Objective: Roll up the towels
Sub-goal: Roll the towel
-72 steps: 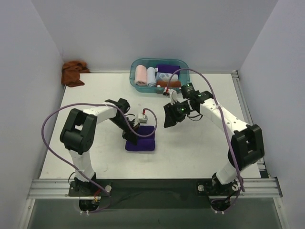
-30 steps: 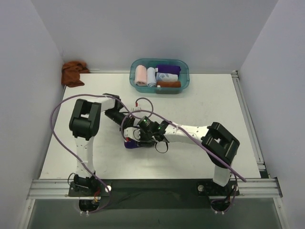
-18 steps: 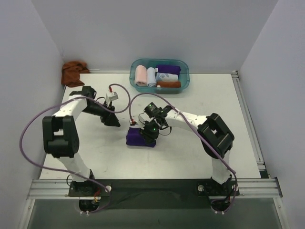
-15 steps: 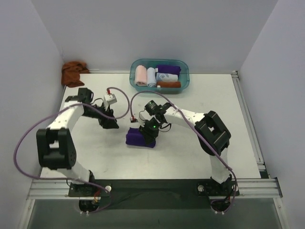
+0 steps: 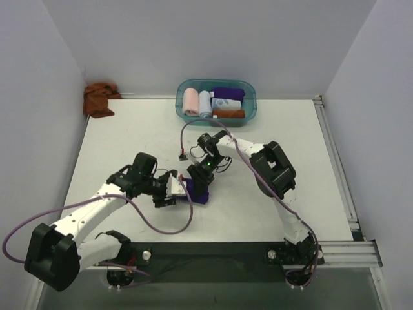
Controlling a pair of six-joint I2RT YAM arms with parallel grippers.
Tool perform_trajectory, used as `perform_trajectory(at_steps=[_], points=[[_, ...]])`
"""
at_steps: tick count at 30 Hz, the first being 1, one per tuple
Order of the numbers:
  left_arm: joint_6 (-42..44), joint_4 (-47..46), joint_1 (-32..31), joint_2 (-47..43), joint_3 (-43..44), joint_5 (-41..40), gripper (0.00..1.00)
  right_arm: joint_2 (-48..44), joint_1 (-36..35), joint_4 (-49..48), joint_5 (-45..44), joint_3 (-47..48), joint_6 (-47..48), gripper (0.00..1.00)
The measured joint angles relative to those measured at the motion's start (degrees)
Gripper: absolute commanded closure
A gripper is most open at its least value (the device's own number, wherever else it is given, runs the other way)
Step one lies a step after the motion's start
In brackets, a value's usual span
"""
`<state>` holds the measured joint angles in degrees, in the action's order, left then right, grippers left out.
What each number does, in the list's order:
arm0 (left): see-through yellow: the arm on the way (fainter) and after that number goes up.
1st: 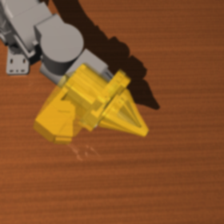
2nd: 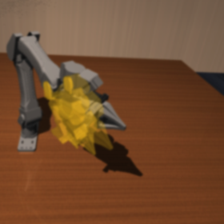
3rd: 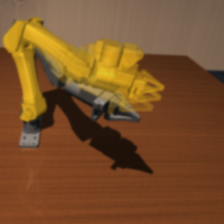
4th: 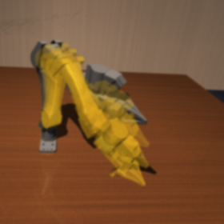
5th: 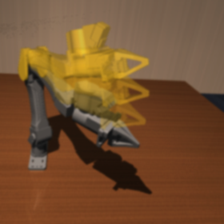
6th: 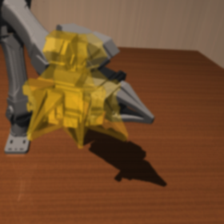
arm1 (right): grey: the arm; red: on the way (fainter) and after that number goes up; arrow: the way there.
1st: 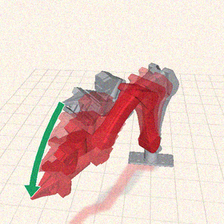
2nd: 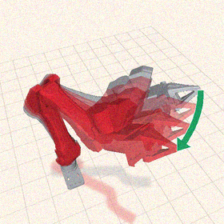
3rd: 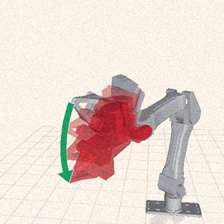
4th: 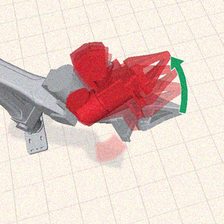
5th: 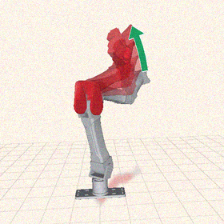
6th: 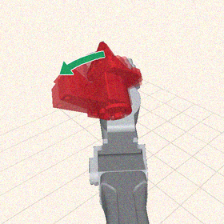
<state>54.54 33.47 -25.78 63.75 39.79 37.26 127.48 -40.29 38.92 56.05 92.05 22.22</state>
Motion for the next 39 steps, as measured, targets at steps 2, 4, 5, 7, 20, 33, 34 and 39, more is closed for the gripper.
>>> perform_trajectory(at_steps=[2,4,5,7,20,33,34,39], points=[[1.4,-2.9,-3.4,-0.4,-1.3,-2.3,0.26,1.4,0.3,1.9,1.6,1.2,0.0,1.00],[3.3,-5.2,-6.5,-0.4,-2.2,-4.4,0.25,2.8,0.7,3.8,3.1,2.4,0.1,1.00],[4.3,-6.2,-7.7,-0.4,-2.7,-5.2,0.25,3.6,0.9,4.7,4.0,3.1,0.1,1.00],[6.1,-8.4,-9.9,-0.1,-3.8,-6.8,0.24,4.4,1.2,5.9,5.0,3.7,0.1,1.00],[12.1,-27.6,-15.6,9.1,-10.3,-17.1,0.62,5.3,1.3,7.8,5.4,4.4,0.1,1.00],[14.8,-26.8,-15.7,9.5,-10.1,-16.6,1.00,5.0,4.5,9.5,0.3,7.3,-1.7,0.41],[14.9,-26.5,-15.7,9.6,-9.8,-16.5,1.00,5.0,5.4,9.9,-0.4,8.0,-2.0,0.39],[15.1,-23.3,-15.6,11.7,-7.4,-15.9,1.00,4.9,11.4,9.0,-6.7,11.9,-2.5,0.32]])
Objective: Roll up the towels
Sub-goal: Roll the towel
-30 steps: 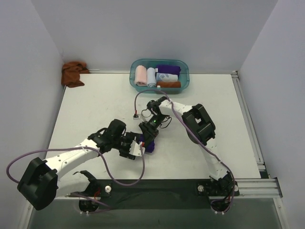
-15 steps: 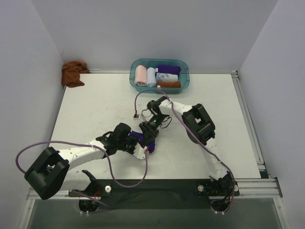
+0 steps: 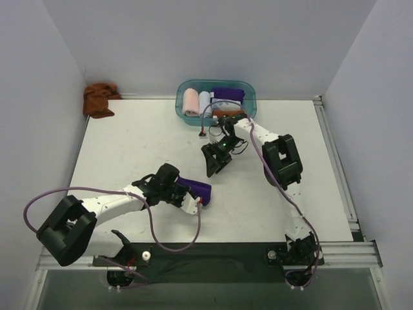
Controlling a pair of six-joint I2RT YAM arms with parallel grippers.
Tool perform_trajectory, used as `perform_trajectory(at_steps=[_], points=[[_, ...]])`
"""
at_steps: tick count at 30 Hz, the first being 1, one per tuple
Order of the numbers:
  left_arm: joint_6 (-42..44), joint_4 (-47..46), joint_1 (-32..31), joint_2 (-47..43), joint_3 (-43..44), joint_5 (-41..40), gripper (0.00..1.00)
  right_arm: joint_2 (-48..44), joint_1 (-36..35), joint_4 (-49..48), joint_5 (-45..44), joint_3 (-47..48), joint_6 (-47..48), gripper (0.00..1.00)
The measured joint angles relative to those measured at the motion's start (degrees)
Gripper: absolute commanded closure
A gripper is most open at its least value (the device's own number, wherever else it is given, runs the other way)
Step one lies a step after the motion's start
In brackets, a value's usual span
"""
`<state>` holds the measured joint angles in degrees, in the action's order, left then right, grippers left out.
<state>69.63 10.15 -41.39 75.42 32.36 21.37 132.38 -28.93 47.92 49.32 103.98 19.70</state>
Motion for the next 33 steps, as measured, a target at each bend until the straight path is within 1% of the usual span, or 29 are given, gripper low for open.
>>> perform_trajectory(at_steps=[4,6,9,11,14,16,17,21,24,27,30,31,33], points=[[-0.7,3.7,0.8,2.5,3.4,1.5,1.00,-2.5,4.9,-1.1,-3.7,-0.4,0.1,0.33],[-1.5,6.1,1.9,4.4,5.9,3.3,1.00,-5.9,6.1,-2.6,-5.0,-3.0,0.5,0.35],[-2.6,10.6,4.5,8.0,10.3,7.1,1.00,-14.6,5.6,-4.9,-6.1,-10.1,1.5,0.38],[-3.3,14.6,7.1,11.5,14.2,11.2,1.00,-20.8,5.0,-6.1,-6.5,-14.6,1.8,0.39],[-4.7,20.5,10.7,16.9,20.2,17.2,1.00,-30.0,4.2,-10.4,-7.4,-21.8,2.0,0.39],[-5.4,24.2,12.6,20.4,23.8,20.4,1.00,-35.3,4.0,-13.9,-8.8,-27.1,2.2,0.38],[-5.6,26.1,13.5,22.1,25.5,21.9,1.00,-37.6,4.0,-15.3,-9.6,-29.7,2.2,0.35],[-6.1,33.9,15.8,29.1,32.7,26.8,1.00,-44.3,3.1,-21.0,-14.8,-39.1,3.6,0.32],[-6.6,39.3,17.0,33.6,37.5,29.3,1.00,-48.4,-1.0,-23.1,-20.5,-43.5,5.7,0.33],[-7.0,43.4,17.8,36.8,41.1,30.7,1.00,-50.8,-6.0,-24.3,-23.8,-43.6,7.2,0.35],[-7.5,46.9,18.2,39.6,44.2,31.7,1.00,-52.0,-10.7,-24.7,-26.4,-43.6,9.3,0.45],[-7.5,48.2,18.3,40.5,45.4,31.9,1.00,-52.0,-12.1,-24.6,-27.3,-43.6,10.0,0.49],[-7.6,49.9,18.4,41.7,46.7,32.2,1.00,-52.0,-15.3,-23.4,-28.7,-43.6,11.6,0.53]])
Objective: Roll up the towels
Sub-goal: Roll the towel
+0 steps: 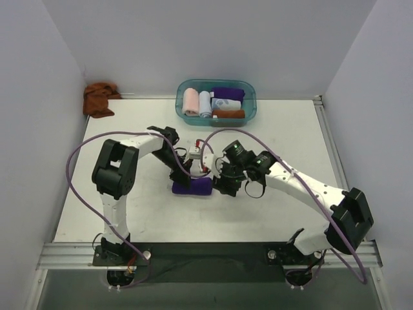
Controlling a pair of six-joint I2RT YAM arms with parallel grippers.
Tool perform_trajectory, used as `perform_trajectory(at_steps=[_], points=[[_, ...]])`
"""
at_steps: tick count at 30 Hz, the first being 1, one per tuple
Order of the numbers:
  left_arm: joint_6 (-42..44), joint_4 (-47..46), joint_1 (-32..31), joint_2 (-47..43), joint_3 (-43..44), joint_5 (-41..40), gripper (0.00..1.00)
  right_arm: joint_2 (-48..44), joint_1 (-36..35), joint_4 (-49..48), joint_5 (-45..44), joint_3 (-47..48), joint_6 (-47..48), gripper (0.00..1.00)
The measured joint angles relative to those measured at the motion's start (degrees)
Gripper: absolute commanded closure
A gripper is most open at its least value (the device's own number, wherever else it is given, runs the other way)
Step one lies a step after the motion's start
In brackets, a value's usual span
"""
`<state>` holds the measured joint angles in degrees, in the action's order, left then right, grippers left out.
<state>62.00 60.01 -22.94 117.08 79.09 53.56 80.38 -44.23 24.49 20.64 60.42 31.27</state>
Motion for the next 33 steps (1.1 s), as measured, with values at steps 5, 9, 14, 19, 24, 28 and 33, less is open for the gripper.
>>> perform_trajectory(at_steps=[5,9,14,19,24,28,33], points=[[-0.1,2.9,0.7,2.3,2.3,1.2,1.00,-1.0,-6.7,2.1,-1.8,-1.9,2.3,0.59],[-0.3,3.9,1.0,3.1,2.9,1.8,1.00,-3.4,-11.0,4.4,-3.1,-6.1,3.9,0.55],[-0.5,5.0,1.0,4.0,4.0,1.9,1.00,-3.0,-17.1,6.0,-10.3,-5.1,7.1,0.43],[-0.5,8.4,1.0,6.6,7.0,2.2,1.00,3.9,-19.6,1.4,-13.9,1.0,10.0,0.33],[-0.1,13.8,1.3,10.5,11.1,3.2,1.00,11.5,-20.0,-6.2,-17.0,3.1,12.2,0.29],[0.6,18.4,1.4,13.4,13.6,4.2,1.00,15.1,-20.0,-9.6,-18.2,3.1,13.7,0.28],[1.8,22.4,1.4,16.0,14.9,5.7,1.00,17.4,-19.7,-14.1,-19.0,3.1,15.5,0.27]])
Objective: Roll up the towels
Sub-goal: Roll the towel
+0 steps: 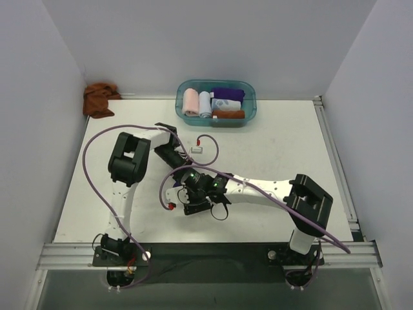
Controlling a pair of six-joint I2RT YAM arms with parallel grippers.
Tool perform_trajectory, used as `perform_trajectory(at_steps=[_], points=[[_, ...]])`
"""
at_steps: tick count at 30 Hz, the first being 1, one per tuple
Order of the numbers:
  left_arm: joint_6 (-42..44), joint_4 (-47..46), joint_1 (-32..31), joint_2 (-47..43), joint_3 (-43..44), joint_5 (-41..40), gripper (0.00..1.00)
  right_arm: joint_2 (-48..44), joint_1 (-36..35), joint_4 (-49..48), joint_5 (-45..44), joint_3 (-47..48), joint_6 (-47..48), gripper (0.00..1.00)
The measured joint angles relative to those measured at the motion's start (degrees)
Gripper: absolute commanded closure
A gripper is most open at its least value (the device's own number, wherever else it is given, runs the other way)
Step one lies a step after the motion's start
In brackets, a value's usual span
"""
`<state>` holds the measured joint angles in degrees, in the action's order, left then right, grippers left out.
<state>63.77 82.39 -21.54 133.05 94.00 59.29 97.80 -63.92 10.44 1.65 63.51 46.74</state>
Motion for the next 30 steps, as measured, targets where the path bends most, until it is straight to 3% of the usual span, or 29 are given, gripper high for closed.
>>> perform_trajectory(at_steps=[14,17,20,22,24,30], points=[[2.1,4.8,0.0,3.0,1.3,1.3,1.00,1.4,1.5,-13.2,-0.1,-8.5,4.9,0.30],[2.3,5.1,0.0,3.3,1.6,1.3,1.00,1.4,1.7,-16.3,-0.3,-10.2,5.9,0.40],[2.5,5.6,0.2,3.5,1.7,1.4,0.90,1.4,2.2,-18.6,-0.4,-10.8,6.4,0.68],[2.5,5.6,0.4,3.6,1.7,1.7,0.82,1.4,2.8,-19.3,0.2,-10.9,6.1,0.80],[2.5,5.5,0.9,3.5,1.4,2.1,0.73,1.4,3.6,-19.4,1.5,-10.8,5.7,0.97],[2.4,4.4,3.3,2.1,-0.1,3.8,0.62,1.7,6.4,-17.7,7.4,-8.8,1.6,1.00]])
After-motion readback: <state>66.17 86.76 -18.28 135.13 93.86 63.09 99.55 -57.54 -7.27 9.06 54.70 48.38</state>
